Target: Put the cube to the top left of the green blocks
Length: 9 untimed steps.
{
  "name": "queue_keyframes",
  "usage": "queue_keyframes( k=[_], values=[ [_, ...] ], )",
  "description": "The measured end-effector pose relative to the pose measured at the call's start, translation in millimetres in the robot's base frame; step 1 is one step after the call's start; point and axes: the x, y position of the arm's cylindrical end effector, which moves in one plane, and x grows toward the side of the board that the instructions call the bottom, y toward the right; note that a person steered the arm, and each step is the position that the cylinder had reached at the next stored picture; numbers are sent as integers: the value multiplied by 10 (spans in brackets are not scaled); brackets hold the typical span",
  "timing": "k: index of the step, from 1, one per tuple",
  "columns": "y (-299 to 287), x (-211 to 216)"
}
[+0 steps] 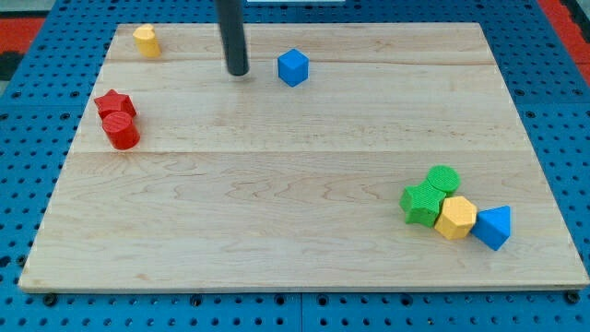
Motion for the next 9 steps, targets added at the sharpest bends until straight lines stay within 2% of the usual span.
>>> queue_keyframes(
  k=[1,2,3,4,5,6,7,8,9],
  values=[
    [895,269],
    [1338,819],
    [1227,827],
    [659,515],
    [638,-112],
    [1108,-283],
    [1593,394],
    [1464,823],
    [1423,787]
  ],
)
